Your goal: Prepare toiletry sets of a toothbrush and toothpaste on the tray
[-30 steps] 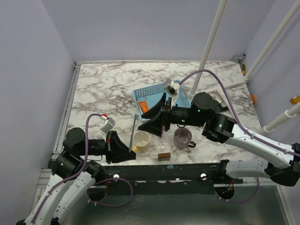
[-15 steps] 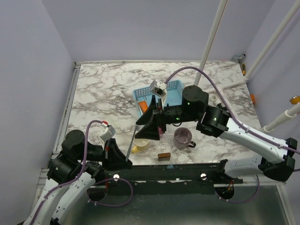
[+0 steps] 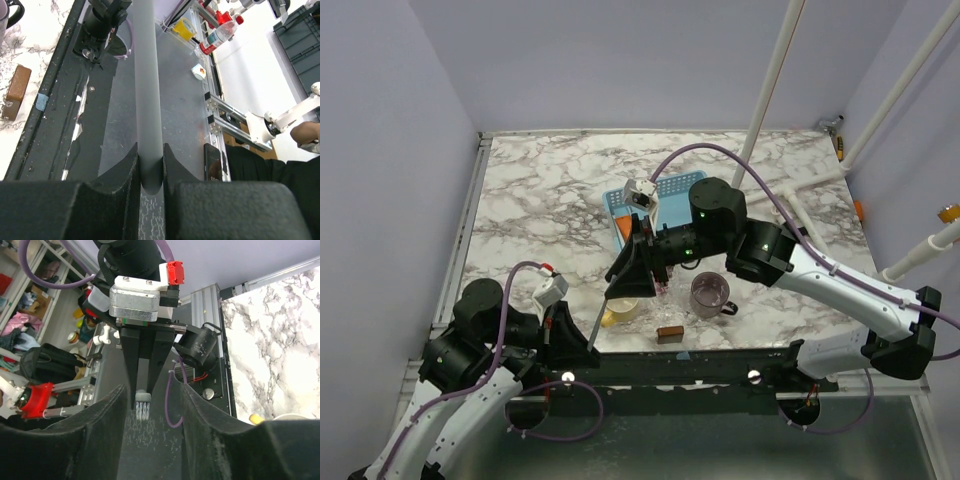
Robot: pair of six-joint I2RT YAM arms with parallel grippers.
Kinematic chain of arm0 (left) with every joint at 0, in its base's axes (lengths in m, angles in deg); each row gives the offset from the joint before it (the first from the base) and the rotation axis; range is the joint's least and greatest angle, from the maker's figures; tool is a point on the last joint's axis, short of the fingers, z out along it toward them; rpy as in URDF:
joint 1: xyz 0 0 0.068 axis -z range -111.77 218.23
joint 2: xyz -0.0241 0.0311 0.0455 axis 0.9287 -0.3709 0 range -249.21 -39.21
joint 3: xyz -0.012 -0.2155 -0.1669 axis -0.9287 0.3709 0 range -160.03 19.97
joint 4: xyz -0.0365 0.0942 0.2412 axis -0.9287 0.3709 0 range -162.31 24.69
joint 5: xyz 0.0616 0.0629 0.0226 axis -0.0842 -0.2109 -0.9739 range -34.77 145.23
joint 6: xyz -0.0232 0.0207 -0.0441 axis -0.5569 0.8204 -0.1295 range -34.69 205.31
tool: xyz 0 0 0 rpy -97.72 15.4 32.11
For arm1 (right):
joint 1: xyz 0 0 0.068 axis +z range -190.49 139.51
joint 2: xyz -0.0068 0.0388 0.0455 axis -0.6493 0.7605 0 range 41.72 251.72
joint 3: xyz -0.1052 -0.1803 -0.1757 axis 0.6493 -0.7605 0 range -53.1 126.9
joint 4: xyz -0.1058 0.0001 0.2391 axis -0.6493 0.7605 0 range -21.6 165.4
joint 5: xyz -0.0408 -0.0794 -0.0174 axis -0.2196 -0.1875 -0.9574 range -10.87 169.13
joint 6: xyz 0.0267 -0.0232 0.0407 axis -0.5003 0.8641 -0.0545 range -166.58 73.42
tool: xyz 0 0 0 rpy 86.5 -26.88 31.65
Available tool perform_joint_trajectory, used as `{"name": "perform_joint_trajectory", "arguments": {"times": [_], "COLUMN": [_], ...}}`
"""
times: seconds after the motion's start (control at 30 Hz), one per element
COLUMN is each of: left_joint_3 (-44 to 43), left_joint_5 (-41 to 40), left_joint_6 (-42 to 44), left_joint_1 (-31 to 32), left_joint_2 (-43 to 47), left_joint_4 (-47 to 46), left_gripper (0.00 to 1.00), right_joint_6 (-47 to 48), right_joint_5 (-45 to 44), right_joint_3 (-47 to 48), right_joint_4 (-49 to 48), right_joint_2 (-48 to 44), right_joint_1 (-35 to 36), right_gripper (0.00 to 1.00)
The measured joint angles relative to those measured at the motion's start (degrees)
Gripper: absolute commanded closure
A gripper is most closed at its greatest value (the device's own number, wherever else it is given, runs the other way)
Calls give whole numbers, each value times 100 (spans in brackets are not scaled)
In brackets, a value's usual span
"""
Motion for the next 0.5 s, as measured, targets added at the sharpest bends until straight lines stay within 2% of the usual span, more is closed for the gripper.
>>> {"name": "perform_joint_trajectory", "arguments": {"times": [0.1, 0.33, 0.4, 0.5], "left_joint_3": [0, 0, 0, 0], "left_joint_5": [-13, -44, -52, -76], "left_joint_6": [52, 114, 129, 149], "left_joint_1": [48, 96, 103, 120], "left_joint_2": [-2, -4, -4, -4], "left_joint_4": [63, 164, 177, 188], "left_gripper": [100, 100, 100, 100], "right_joint_6": [2, -9, -13, -24], "right_joint_5": [68, 157, 179, 227], "right_joint_3": [0, 0, 0, 0], "right_joint_4": [17, 2, -7, -11], "right_joint_2": [15, 22, 22, 22], "right_joint_1": [0, 0, 0, 0], "right_gripper": [57, 72, 78, 96]}}
